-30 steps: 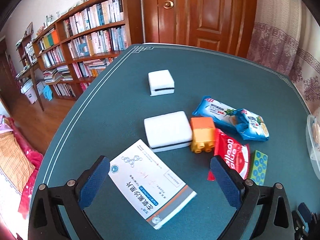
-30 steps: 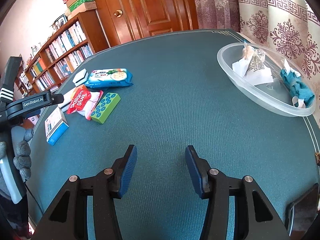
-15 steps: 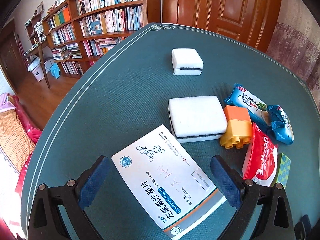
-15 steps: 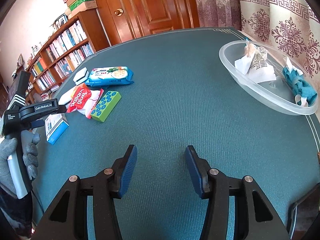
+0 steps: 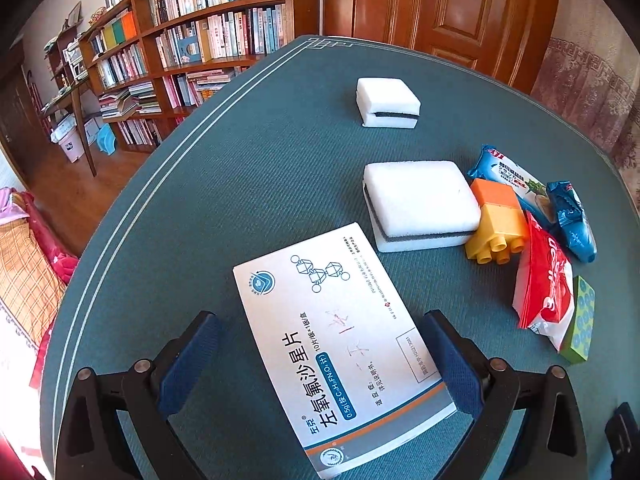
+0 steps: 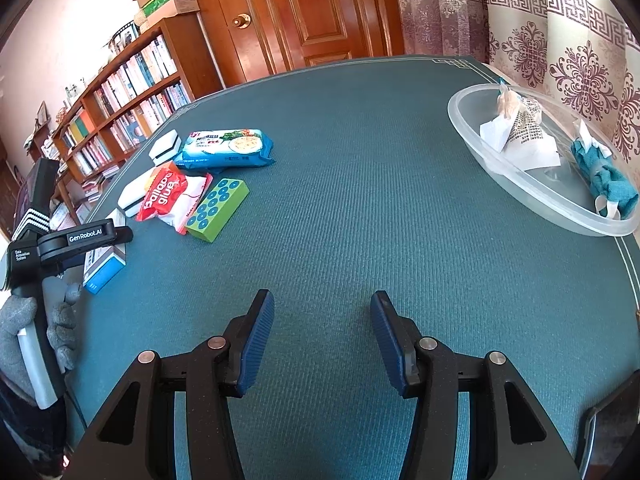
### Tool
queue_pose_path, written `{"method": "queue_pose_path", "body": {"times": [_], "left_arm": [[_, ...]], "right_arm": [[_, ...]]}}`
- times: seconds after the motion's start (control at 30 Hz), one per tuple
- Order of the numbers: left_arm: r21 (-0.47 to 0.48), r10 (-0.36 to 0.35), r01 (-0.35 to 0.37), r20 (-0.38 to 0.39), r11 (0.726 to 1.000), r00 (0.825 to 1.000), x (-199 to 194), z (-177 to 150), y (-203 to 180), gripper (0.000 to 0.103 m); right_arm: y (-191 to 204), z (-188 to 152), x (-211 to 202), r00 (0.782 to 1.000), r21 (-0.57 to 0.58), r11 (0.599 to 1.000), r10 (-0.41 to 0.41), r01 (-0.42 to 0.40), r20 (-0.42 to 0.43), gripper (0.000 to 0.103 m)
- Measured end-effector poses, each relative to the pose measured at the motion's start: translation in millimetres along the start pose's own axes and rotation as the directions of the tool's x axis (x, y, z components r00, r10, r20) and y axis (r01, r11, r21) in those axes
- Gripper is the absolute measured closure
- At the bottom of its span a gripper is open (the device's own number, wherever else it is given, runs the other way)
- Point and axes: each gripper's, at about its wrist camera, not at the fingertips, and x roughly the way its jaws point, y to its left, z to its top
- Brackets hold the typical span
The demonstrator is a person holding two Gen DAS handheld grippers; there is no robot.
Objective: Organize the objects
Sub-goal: 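Grasp the white medicine box with the left tool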
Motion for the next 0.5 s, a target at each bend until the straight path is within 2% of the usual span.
{"method": "queue_pose_path", "body": {"times": [0.07,0.17,0.4,0.5], "left_arm": [[0.008,-0.010,0.009,0.007,1.000,1.000,-1,-1,2,0.001],[0.022,-0.021,0.021,0.021,1.000,1.000,-3,-2,5,0.007],[0.041,-0.070,0.069,0.035,0.997,0.997,-9,1,16,0.034],[0.045,-0.097,0.095,0.034,0.994,0.995,-11,0,18,0.035]], "right_arm": [[4,1,1,1.000,-0.012,1.000,0.003,-0.003,-0.003,0.051],[11,2,2,1.000,-0.031,1.000,0.007,-0.007,-0.005,0.051],[27,10,8,1.000,-0.069,0.997,0.020,-0.020,-0.012,0.051],[36,14,11,1.000,-0.088,0.996,0.027,-0.028,-0.012,0.051]]}}
